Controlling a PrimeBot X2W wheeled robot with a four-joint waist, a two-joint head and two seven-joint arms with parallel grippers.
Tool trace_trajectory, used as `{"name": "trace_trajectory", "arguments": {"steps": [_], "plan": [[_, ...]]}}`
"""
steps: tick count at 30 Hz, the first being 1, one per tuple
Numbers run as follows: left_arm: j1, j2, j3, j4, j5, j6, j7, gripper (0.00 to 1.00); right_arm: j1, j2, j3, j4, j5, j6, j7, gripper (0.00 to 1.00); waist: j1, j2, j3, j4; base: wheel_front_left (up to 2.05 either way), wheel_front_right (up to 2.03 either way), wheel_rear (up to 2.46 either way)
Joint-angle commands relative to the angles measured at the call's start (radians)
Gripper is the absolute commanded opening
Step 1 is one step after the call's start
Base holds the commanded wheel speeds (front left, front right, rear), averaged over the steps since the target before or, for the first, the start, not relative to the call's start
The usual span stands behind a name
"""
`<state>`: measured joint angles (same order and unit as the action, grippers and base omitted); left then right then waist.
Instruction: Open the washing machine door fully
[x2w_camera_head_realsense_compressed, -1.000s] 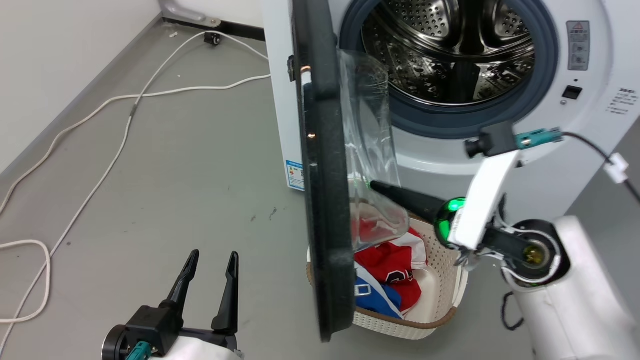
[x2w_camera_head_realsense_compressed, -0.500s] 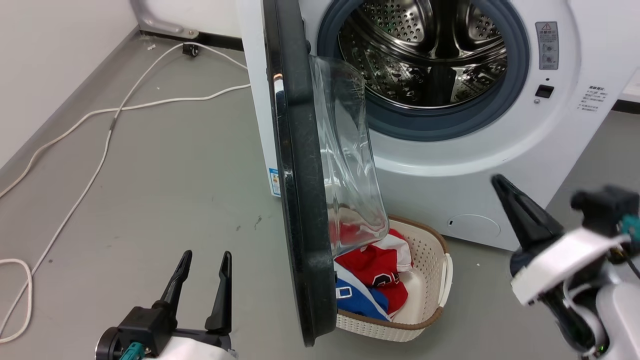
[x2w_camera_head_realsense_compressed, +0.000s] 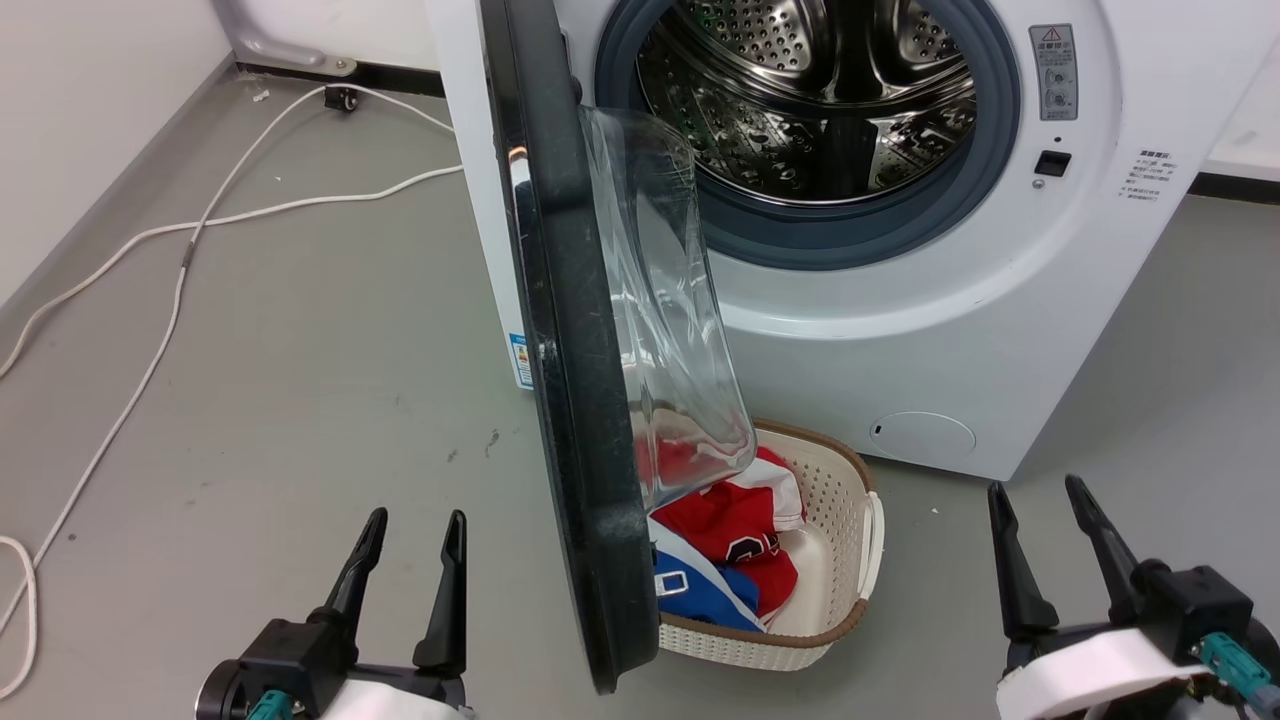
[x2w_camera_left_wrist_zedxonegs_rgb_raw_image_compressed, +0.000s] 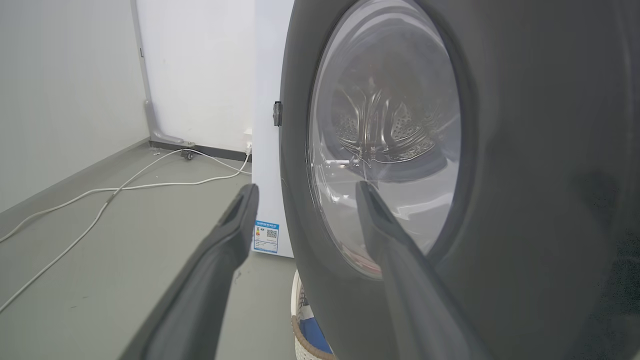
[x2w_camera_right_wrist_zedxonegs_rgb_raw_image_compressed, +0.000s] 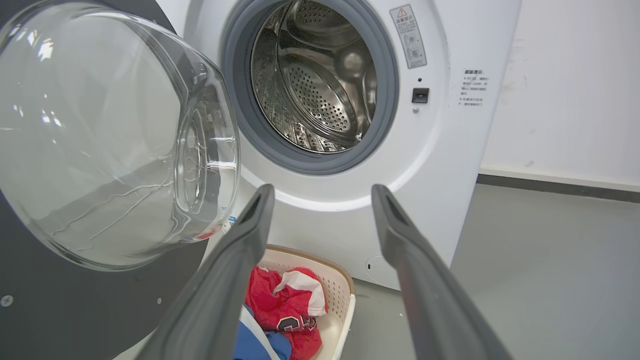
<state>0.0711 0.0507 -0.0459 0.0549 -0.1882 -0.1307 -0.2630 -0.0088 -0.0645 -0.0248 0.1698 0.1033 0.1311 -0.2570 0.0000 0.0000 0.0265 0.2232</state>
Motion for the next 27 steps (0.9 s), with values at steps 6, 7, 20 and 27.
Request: {"name": "trace_trajectory", "arguments": {"steps": [6,7,20,27], "plan": [[0.000,-0.001,-0.008,0.010,0.009,0.000,-0.003,1.00,0.023,0.014,-0.021,0.036,0.001,-0.001,-0.008,1.00,0.0000,0.0000,-0.004,-0.004,0.00,0.00,0.00],[0.002,-0.001,-0.011,0.012,0.012,0.000,-0.003,1.00,0.022,0.014,-0.021,0.038,0.003,-0.001,-0.007,1.00,0.0000,0.0000,-0.004,-0.005,0.00,0.00,0.00],[-0.001,-0.001,-0.015,0.015,0.016,0.000,-0.003,1.00,0.001,0.016,-0.017,0.016,0.040,-0.001,-0.008,1.00,0.0000,0.0000,-0.003,-0.009,0.00,0.00,0.00],[0.005,-0.001,-0.015,0.016,0.020,0.000,-0.003,1.00,0.000,0.016,-0.013,0.021,0.046,-0.001,-0.008,1.00,0.0000,0.0000,-0.007,-0.012,0.00,0.00,0.00]]}}
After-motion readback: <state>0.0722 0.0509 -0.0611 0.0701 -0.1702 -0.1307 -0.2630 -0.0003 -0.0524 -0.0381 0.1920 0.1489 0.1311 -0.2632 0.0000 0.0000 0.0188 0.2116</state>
